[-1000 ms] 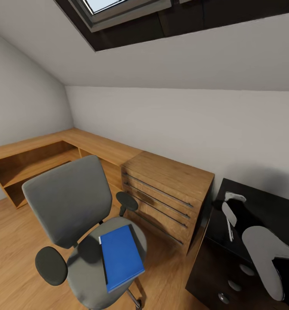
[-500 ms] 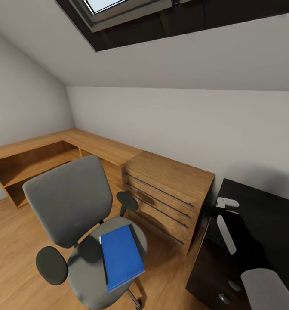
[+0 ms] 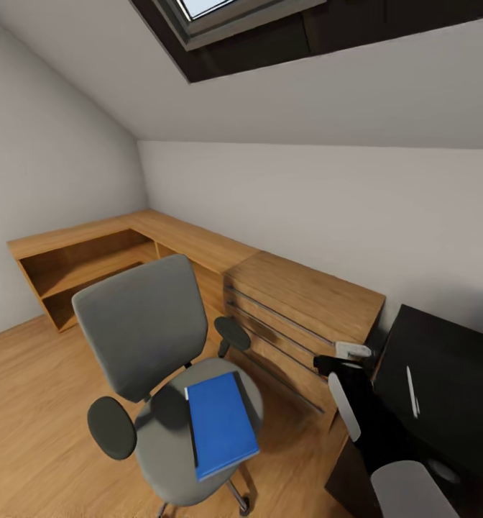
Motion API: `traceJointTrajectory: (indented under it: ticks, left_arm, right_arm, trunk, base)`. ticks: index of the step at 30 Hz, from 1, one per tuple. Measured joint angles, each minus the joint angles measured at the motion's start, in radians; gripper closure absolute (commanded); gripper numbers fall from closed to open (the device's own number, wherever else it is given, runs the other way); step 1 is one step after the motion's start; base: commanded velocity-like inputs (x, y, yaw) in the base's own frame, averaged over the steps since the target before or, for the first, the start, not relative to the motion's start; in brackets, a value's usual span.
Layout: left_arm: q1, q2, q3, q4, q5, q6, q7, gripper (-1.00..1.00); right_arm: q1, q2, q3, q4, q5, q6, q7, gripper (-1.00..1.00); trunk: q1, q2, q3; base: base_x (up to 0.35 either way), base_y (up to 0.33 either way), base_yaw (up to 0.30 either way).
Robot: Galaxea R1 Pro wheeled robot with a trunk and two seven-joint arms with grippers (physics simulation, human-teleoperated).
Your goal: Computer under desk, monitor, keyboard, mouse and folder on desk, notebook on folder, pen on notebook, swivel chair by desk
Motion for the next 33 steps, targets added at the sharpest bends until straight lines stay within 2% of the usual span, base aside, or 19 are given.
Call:
traceJointTrajectory:
  ticks: [3,8,27,33]
  left_arm:
    - [0.0,0.0,0.0,0.004,0.0,-0.005,0.0,-1.0]
    - [0.0,-0.001,-0.001,0.007,0.001,-0.009,0.0,-1.0]
    - [0.0,-0.008,-0.003,0.007,-0.001,-0.011,-0.001,-1.0]
    - [0.0,-0.012,-0.004,0.007,-0.001,-0.047,-0.001,-1.0]
  right_arm:
    - [0.0,0.003,0.034,0.009,0.0,-0.021,-0.006,-1.0]
    - [0.001,0.008,0.059,0.037,-0.001,-0.035,-0.01,-1.0]
    - [0.001,0.013,0.075,0.062,-0.002,-0.048,-0.01,-1.0]
    - [0.001,0.014,0.09,0.078,-0.001,-0.054,-0.01,-1.0]
  trunk:
    - [0.0,0.0,-0.003]
    - [0.0,0.0,-0.007]
    - [0.0,0.0,-0.025]
    - [0.0,0.0,-0.03]
  base:
    - [0.0,0.0,0.232]
    - [0.0,0.0,0.233]
    - [0.0,0.0,0.233]
    - [0.0,0.0,0.232]
